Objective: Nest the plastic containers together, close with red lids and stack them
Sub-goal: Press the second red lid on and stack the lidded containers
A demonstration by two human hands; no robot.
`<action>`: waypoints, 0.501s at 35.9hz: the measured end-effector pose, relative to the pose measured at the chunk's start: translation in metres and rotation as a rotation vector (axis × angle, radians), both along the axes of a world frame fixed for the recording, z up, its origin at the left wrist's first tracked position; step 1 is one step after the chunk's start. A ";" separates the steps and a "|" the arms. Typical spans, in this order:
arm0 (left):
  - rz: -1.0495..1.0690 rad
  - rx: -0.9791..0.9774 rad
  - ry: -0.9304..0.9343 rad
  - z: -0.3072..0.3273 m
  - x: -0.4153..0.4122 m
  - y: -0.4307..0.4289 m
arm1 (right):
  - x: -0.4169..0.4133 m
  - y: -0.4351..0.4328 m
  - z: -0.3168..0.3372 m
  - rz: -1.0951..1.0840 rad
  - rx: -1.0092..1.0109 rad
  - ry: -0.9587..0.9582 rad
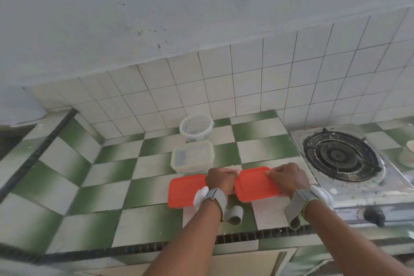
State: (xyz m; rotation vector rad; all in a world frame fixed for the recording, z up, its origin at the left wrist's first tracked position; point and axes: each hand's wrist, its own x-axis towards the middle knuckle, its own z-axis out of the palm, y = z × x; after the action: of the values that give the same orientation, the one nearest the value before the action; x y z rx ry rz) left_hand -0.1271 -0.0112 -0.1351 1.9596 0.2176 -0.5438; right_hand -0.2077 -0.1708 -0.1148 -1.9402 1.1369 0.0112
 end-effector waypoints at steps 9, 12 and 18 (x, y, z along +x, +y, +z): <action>0.144 -0.191 0.244 0.002 0.001 -0.006 | -0.003 -0.005 -0.001 0.026 0.031 -0.028; 0.159 -0.167 0.235 0.000 0.006 -0.009 | -0.003 -0.003 -0.003 0.012 -0.006 -0.043; 0.164 -0.112 0.035 -0.003 -0.003 -0.007 | -0.013 0.001 -0.001 0.004 -0.021 -0.137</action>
State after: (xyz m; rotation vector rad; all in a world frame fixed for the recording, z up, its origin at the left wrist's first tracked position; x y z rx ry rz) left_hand -0.1304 -0.0184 -0.1379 1.8064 0.3597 -0.4730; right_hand -0.2204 -0.1698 -0.1156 -1.9303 1.0464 -0.1302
